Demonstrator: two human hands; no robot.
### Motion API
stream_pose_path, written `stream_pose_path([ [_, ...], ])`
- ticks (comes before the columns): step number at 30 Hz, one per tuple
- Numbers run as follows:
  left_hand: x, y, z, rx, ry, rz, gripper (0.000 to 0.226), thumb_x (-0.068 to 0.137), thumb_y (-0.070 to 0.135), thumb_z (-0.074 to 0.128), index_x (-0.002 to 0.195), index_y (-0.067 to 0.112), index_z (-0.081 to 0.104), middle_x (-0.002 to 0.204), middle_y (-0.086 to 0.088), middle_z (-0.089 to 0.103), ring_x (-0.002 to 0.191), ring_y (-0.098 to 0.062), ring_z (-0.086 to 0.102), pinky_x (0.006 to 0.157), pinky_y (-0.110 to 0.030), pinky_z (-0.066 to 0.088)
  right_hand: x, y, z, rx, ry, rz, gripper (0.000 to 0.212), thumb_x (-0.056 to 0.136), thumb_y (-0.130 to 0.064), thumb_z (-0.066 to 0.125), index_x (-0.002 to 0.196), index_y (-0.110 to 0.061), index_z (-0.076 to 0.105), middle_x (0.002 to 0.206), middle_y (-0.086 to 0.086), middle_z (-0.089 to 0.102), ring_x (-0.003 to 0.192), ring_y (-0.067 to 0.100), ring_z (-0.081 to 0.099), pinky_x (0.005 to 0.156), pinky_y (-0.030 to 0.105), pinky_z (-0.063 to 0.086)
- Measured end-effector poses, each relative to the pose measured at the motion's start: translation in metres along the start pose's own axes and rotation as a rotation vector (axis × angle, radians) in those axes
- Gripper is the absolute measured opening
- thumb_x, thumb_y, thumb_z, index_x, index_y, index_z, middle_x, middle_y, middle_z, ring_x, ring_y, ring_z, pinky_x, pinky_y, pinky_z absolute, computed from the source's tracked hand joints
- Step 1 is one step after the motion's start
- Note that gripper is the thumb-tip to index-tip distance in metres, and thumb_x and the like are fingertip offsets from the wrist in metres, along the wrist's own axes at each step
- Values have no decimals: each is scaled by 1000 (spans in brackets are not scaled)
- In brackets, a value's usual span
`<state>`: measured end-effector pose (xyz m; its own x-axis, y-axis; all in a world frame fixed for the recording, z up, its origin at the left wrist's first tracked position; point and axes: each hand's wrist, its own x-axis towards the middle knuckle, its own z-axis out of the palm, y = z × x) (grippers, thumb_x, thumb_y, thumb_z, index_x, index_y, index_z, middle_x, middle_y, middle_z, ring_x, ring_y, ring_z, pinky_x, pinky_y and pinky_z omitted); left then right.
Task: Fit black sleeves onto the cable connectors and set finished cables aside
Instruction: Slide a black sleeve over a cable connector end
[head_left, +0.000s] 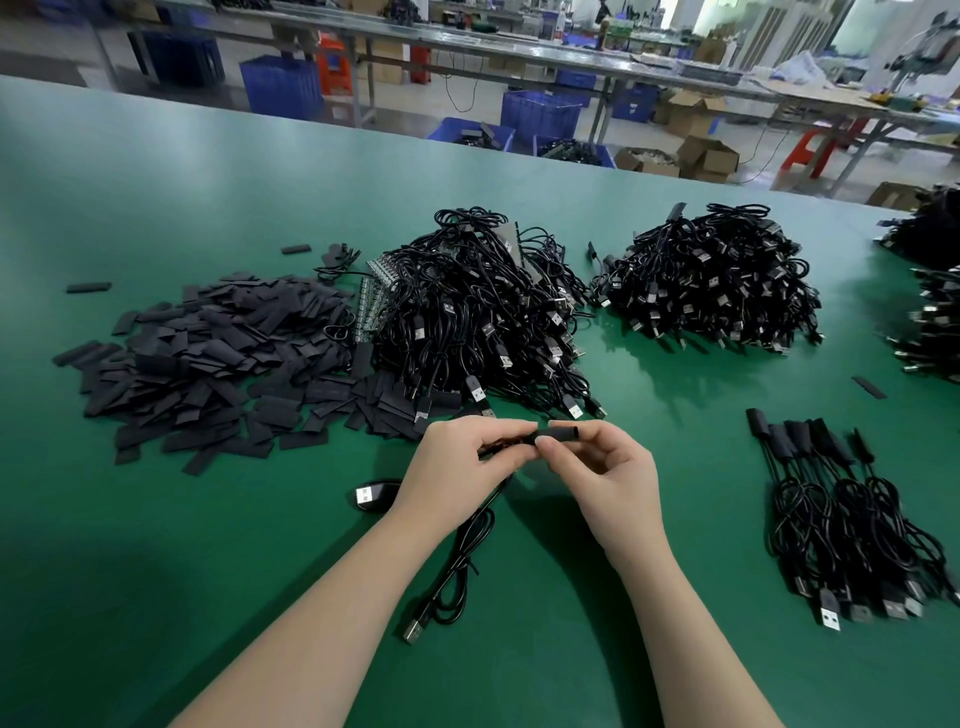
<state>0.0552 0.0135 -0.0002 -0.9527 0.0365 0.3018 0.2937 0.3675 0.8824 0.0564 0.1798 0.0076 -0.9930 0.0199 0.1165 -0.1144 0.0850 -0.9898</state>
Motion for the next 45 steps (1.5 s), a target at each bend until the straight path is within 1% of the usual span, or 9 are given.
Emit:
stream_pose_path([
  [6, -1, 3, -2, 4, -18, -4, 34, 80, 25, 78, 102, 48, 67, 96, 30, 69, 90, 9, 65, 81, -8, 48, 1, -2, -3, 46, -69, 52, 10, 80, -13, 80, 85, -21, 74, 74, -3, 74, 68, 6, 66, 70, 20, 54],
  [12, -3, 8, -2, 146, -14, -1, 36, 79, 34, 73, 112, 49, 65, 96, 22, 72, 92, 5, 65, 85, -28, 54, 0, -3, -1, 67, -111, 59, 13, 82, -12, 78, 84, -25, 77, 76, 1, 73, 69, 9, 64, 70, 20, 53],
  [15, -6, 12, -4, 259, 27, 21, 46, 77, 47, 67, 119, 56, 51, 97, 20, 72, 91, 3, 65, 83, -32, 55, -1, -2, 0, 76, -121, 73, 18, 84, -11, 76, 86, -29, 77, 73, 0, 72, 67, 9, 62, 70, 20, 53],
  [17, -6, 12, -4, 240, 9, 16, 44, 79, 41, 72, 120, 51, 58, 102, 17, 72, 94, 2, 65, 86, -33, 54, -1, -2, 1, 86, -110, 84, 15, 85, -10, 76, 88, -25, 77, 72, 4, 71, 65, 11, 61, 70, 21, 54],
  [21, -4, 8, -6, 279, -107, 27, 50, 87, 28, 69, 132, 45, 55, 119, 17, 67, 108, 4, 58, 96, -28, 50, 1, 1, 2, 79, -52, 113, 11, 87, -7, 73, 93, -16, 74, 74, 15, 71, 65, 14, 59, 68, 22, 54],
  [25, -3, 7, -7, 302, -119, 59, 55, 89, 20, 64, 137, 44, 50, 119, 21, 62, 107, 6, 55, 94, -19, 47, 1, 3, 3, 54, -43, 109, 12, 87, -7, 73, 91, -18, 74, 82, 21, 72, 67, 16, 62, 75, 33, 54],
  [30, -1, 4, -8, 258, 0, 2, 34, 79, 32, 76, 112, 38, 68, 97, 24, 63, 90, 6, 59, 84, -23, 52, 3, 5, 4, 77, 19, 109, 19, 87, -8, 73, 86, -27, 76, 81, 16, 73, 70, 15, 65, 71, 27, 54],
  [36, 0, 4, -8, 259, 34, -25, 18, 78, 30, 78, 95, 37, 74, 89, 23, 66, 84, 7, 61, 78, -21, 54, 2, 5, 3, 131, 45, 123, 20, 86, -7, 73, 87, -27, 77, 81, 15, 74, 78, 22, 70, 74, 28, 56],
  [45, -2, 9, -7, 172, 18, 25, 16, 85, 27, 74, 101, 28, 77, 94, 17, 71, 90, 5, 62, 80, -8, 46, 2, 1, 0, 259, -7, 121, 15, 86, -11, 73, 88, -24, 79, 74, 4, 74, 70, 11, 68, 68, 19, 54],
])
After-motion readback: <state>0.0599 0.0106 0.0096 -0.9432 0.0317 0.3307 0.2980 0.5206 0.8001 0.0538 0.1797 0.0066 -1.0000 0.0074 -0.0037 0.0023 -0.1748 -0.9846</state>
